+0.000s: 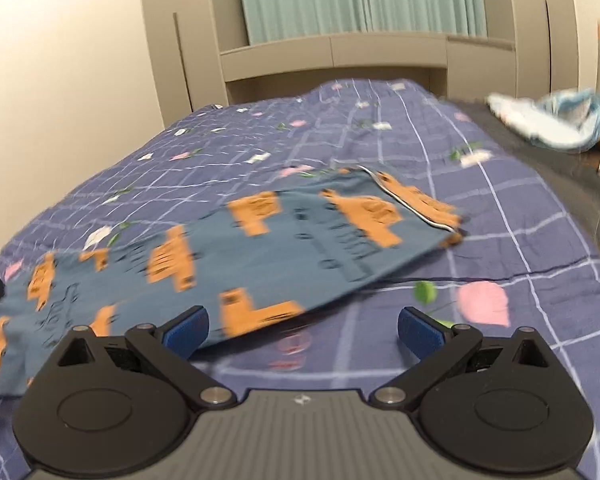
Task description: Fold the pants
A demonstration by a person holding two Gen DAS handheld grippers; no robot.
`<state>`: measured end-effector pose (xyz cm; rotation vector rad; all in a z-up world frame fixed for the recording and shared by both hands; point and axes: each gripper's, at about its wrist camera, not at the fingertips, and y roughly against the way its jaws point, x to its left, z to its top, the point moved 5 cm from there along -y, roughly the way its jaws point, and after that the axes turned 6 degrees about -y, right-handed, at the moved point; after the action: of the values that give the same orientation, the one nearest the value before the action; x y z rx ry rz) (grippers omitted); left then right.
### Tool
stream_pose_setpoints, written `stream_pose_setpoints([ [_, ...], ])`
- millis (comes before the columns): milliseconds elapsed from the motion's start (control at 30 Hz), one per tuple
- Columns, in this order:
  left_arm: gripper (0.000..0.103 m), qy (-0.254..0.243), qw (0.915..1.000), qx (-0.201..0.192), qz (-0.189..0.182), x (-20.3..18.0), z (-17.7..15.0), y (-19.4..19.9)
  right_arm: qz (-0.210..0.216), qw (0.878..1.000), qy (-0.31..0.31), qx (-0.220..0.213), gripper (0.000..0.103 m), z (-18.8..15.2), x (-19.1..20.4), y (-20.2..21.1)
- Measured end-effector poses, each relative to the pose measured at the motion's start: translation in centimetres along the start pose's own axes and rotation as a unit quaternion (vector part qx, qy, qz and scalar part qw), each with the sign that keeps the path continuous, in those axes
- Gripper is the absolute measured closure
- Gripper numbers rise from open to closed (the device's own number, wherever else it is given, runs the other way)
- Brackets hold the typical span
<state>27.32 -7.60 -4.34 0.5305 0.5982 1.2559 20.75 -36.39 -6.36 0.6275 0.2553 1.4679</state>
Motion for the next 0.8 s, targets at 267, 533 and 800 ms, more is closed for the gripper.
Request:
stream_pose_setpoints([
  [267,0.001,-0.029,0.9989,0.016,-0.034,-6.4,2.0,-6.3,0.059,0.997,-0.028,0.039,0.000,2.5,-4.7,-3.1],
  [533,0.001,-0.030,0.9984,0.033,-0.034,-8.6,2.3,-10.5,0.127,0.987,-0.082,0.055,0.000,4.8,-7.6,-5.5],
  [800,0.001,-0.029,0.9989,0.032,-0.018,-7.7,2.3,-11.0,0.150,0.959,-0.241,0.006,0.005,5.6,-10.7,-6.3],
])
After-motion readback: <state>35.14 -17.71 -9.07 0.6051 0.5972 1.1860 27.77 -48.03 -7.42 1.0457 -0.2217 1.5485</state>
